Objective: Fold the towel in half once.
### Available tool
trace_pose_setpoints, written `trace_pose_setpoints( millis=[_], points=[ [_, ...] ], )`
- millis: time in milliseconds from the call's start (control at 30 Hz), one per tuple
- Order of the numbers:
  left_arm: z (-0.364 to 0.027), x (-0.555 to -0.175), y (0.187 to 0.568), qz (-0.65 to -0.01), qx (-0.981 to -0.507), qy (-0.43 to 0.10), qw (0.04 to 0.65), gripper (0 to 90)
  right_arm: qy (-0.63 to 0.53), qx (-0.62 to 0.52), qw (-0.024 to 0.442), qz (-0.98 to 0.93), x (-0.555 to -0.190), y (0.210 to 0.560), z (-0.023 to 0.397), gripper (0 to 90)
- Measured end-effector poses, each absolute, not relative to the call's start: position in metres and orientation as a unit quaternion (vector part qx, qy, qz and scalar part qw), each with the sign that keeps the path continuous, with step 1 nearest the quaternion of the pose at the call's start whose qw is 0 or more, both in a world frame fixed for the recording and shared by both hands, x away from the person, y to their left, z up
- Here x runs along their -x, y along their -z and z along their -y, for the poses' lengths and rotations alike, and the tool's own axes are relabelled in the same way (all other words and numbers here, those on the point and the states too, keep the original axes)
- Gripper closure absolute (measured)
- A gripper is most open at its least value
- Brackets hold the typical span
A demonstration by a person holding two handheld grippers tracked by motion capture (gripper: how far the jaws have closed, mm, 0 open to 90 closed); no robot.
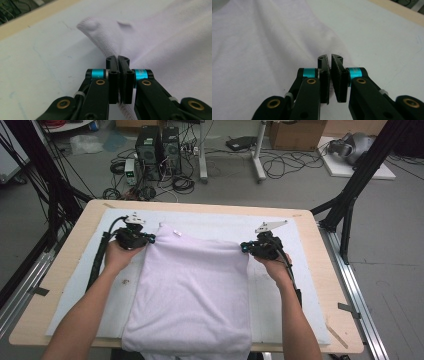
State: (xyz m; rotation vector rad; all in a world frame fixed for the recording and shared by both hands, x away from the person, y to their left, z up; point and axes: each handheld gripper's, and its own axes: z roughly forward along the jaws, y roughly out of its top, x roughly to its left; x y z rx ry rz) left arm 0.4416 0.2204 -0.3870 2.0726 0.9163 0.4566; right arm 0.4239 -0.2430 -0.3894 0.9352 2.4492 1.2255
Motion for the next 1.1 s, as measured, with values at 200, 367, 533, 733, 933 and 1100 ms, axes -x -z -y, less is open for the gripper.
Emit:
trace_pose_setpoints(
  millis=[200,367,533,733,933,1100],
  points=[
    [-0.238,-0.391,0.357,-0.322,-0.804,-0.185,0.464,86.9,-0.462,-0.282,0.127,-0.831,-0.387,0.361,0.248,85.3],
    [-0.252,-0.317,0.364,-0.278,-0.810,-0.179,0.484,86.6,-0.480,-0.241,0.120,-0.835,-0.326,0.351,0.252,85.2],
    [-0.262,-0.248,0.394,-0.257,-0.826,-0.143,0.480,75.4,-0.499,-0.203,0.077,-0.839,-0.262,0.372,0.255,79.5],
    [-0.257,-0.258,0.403,-0.273,-0.841,-0.145,0.443,52.8,-0.480,-0.214,0.065,-0.848,-0.259,0.383,0.253,67.8],
    [-0.242,-0.280,0.412,-0.273,-0.848,-0.138,0.433,51.4,-0.464,-0.236,0.052,-0.852,-0.285,0.407,0.245,62.9],
    [-0.232,-0.291,0.424,-0.271,-0.860,-0.133,0.411,53.2,-0.427,-0.233,0.042,-0.873,-0.291,0.428,0.232,61.4]
  ],
)
